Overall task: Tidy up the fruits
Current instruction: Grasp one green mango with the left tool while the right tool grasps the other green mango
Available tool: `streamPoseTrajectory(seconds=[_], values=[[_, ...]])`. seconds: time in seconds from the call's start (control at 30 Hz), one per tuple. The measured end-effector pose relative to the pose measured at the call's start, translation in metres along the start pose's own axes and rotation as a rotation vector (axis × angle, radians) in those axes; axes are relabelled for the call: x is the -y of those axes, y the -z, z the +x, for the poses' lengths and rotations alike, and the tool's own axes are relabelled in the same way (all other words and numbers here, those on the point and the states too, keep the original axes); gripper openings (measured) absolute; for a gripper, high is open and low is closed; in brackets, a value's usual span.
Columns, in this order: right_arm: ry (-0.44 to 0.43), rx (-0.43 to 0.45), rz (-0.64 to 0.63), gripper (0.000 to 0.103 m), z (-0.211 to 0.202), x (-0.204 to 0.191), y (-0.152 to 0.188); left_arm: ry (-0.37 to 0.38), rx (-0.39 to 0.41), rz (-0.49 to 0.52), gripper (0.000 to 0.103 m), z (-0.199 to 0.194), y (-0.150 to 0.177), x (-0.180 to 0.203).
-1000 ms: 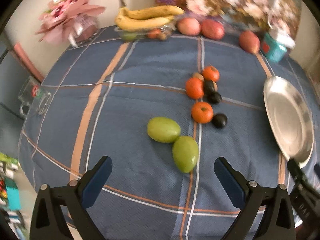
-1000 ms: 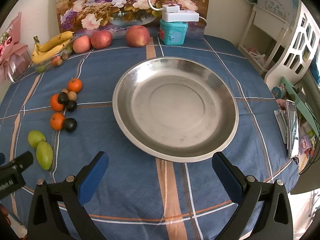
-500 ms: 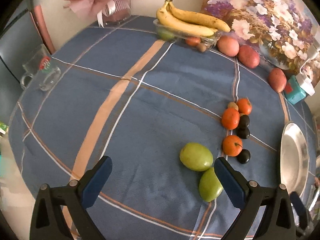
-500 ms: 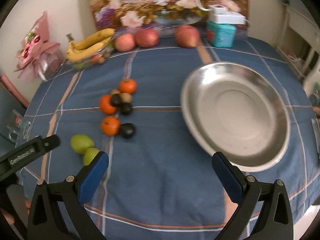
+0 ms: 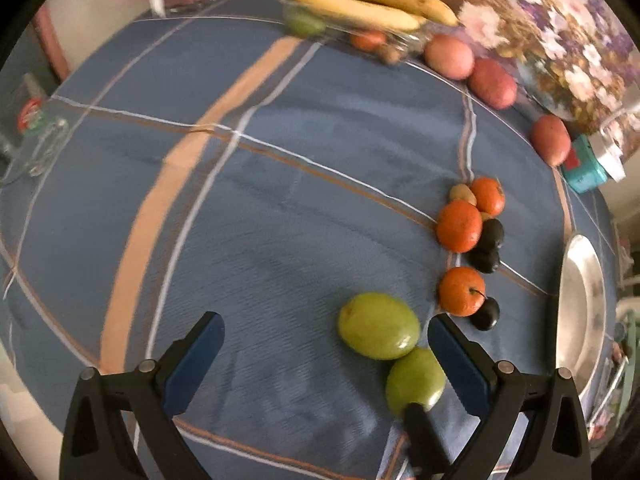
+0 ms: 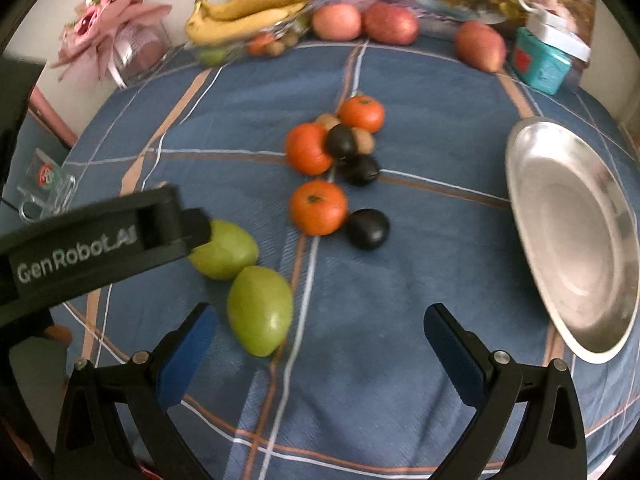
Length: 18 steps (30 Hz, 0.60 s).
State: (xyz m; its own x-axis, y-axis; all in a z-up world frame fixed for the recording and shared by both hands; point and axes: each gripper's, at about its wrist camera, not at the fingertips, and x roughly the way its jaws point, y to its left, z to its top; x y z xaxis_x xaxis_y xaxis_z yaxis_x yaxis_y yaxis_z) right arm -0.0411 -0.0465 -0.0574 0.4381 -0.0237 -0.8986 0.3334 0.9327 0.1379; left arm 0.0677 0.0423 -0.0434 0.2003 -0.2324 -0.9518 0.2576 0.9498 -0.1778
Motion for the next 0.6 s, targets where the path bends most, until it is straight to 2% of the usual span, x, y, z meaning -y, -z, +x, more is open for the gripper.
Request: streamPoseTrajectory(seconds=[0.1, 0.27, 0.33, 0.37, 0.47, 0.57, 0.6], values=[[0.005, -0.027, -0.017, 0.102, 0.011, -0.005, -0.002, 0.022, -0.045, 0.027, 0.102, 0.011, -0.004, 0.005], [0.008, -0.056, -0.033, 0.101, 0.022, -0.010, -0.003, 0.045, -0.074, 0.032, 0.098, 0.024, -0.014, 0.005], [0.008, -0.062, -0.040, 0.094, 0.025, -0.012, -0.005, 0.057, -0.086, 0.028, 0.092, 0.029, -0.016, 0.004], [0.008, -0.063, -0.043, 0.087, 0.028, -0.014, -0.005, 0.064, -0.093, 0.027, 0.090, 0.031, -0.017, 0.004], [-0.009, -0.072, -0.039, 0.078, 0.030, -0.015, -0.007, 0.088, -0.105, 0.025, 0.082, 0.035, -0.018, 0.007], [-0.056, -0.067, -0.031, 0.063, 0.029, -0.017, -0.009, 0.145, -0.114, 0.015, 0.065, 0.037, -0.015, 0.009], [-0.077, -0.064, -0.023, 0.055, 0.027, -0.017, -0.009, 0.174, -0.120, 0.006, 0.056, 0.037, -0.015, 0.009]])
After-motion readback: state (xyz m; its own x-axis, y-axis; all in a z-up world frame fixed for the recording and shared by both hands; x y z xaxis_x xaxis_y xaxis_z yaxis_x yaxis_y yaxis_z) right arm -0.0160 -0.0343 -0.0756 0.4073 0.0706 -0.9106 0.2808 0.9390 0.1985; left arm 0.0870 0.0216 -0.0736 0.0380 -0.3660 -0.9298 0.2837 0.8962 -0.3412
